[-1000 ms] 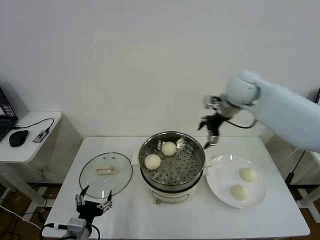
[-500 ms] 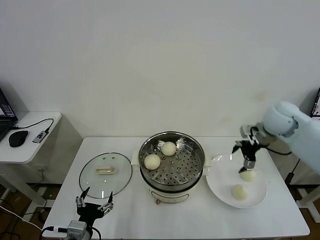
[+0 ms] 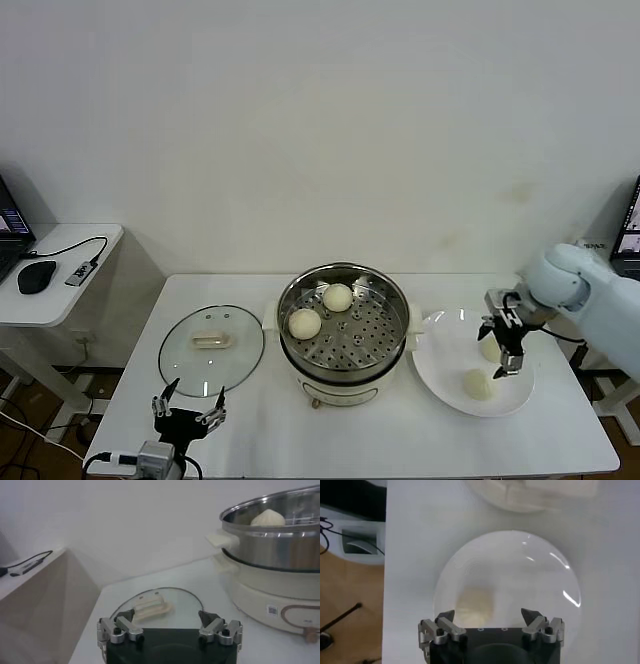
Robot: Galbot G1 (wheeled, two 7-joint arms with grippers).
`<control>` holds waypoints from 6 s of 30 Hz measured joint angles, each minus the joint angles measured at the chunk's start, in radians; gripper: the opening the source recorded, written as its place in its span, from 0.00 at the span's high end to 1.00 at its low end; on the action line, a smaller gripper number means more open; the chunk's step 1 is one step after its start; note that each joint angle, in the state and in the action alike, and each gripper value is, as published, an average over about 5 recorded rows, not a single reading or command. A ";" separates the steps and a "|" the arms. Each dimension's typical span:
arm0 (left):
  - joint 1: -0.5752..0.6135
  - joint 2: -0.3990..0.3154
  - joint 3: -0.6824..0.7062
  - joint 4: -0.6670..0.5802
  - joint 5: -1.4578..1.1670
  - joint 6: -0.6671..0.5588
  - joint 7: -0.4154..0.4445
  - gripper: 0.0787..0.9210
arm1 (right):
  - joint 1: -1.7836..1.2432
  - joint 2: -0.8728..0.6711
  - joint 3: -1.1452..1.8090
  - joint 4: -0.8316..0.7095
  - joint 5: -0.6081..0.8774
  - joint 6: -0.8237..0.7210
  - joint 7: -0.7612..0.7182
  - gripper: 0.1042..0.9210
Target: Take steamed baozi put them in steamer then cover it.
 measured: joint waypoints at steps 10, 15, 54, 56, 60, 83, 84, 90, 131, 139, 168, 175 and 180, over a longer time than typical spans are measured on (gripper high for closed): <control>-0.005 0.000 -0.001 0.022 0.004 0.001 0.003 0.12 | -0.058 0.029 0.019 -0.038 -0.048 0.017 0.017 0.12; -0.010 -0.002 0.003 0.033 0.005 0.001 0.002 0.12 | -0.081 0.033 0.028 -0.052 -0.064 0.019 0.031 0.12; -0.018 -0.003 0.011 0.072 0.005 -0.002 0.004 0.12 | -0.189 0.065 0.076 -0.085 -0.118 0.022 0.094 0.19; -0.019 -0.003 0.012 0.072 0.006 -0.002 0.004 0.12 | -0.192 0.064 0.079 -0.084 -0.117 0.020 0.098 0.26; -0.020 -0.006 0.016 0.073 0.007 -0.003 0.003 0.12 | -0.194 0.062 0.085 -0.083 -0.113 0.018 0.102 0.39; -0.037 -0.015 0.021 0.072 0.011 -0.004 -0.002 0.12 | 0.079 0.015 0.018 -0.071 0.035 0.023 0.027 0.62; -0.038 -0.015 0.020 0.072 0.011 -0.004 -0.003 0.12 | 0.109 0.020 0.005 -0.075 0.050 0.027 0.020 0.62; -0.038 -0.015 0.017 0.064 0.011 -0.005 -0.010 0.12 | 0.285 0.096 -0.085 -0.149 0.193 0.134 -0.015 0.62; 0.008 -0.031 -0.013 -0.017 0.016 -0.009 -0.048 0.12 | 0.510 0.557 -0.420 -0.002 -0.053 1.073 0.023 0.62; 0.005 -0.035 -0.010 -0.018 0.016 -0.008 -0.047 0.12 | 0.495 0.558 -0.445 0.034 -0.077 1.073 0.026 0.61; -0.003 -0.038 -0.004 -0.001 0.018 -0.005 -0.045 0.12 | 0.498 0.517 -0.388 0.053 -0.067 0.963 0.030 0.13; -0.006 -0.034 -0.003 0.003 0.017 -0.004 -0.039 0.12 | 0.598 0.433 -0.373 0.042 0.035 0.881 0.009 0.12; -0.005 -0.029 -0.005 -0.003 0.014 -0.003 -0.034 0.12 | 0.654 0.351 -0.372 0.023 0.133 0.745 0.000 0.12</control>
